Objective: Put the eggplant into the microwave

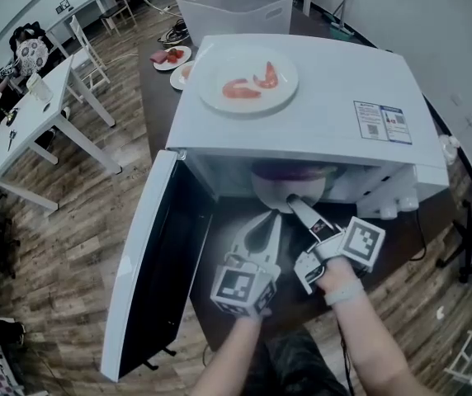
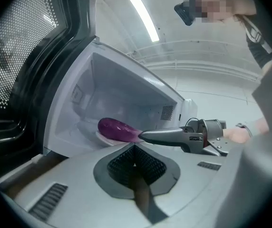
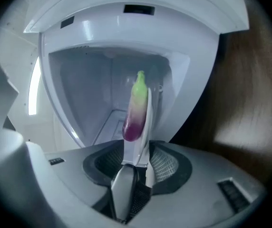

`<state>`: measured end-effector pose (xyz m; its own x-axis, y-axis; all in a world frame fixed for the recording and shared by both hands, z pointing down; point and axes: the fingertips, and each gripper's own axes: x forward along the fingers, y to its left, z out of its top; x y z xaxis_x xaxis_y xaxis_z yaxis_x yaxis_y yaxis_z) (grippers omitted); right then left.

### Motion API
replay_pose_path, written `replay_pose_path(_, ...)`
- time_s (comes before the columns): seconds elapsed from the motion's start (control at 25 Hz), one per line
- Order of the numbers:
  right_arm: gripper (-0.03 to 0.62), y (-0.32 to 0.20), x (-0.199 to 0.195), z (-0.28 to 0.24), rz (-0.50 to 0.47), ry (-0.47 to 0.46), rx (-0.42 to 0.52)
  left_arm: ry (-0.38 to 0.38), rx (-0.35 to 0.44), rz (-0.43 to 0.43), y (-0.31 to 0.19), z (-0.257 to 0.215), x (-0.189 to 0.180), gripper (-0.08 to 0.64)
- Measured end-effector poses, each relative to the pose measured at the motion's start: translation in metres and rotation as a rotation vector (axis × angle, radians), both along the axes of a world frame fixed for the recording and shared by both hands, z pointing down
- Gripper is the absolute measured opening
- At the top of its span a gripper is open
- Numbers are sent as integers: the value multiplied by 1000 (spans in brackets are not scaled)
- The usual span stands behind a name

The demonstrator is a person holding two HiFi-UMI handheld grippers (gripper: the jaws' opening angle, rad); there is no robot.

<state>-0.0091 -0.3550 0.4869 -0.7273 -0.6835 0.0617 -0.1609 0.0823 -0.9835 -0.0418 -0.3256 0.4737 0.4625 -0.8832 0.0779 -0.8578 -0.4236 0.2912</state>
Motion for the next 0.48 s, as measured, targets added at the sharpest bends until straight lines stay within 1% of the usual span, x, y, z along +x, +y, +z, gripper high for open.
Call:
replay_pose_path(0.12, 172, 5, -4, -1, -34, 4, 22, 0, -6, -4, -1, 2, 1, 2)
replay_pose_path(0.32, 172, 20, -6, -1, -76, 10, 37, 27, 7, 4, -2, 2, 3, 2)
replay_pose_path(0.48, 172, 35, -2, 7, -95, 27, 23, 26, 14, 5, -3, 2, 1, 2)
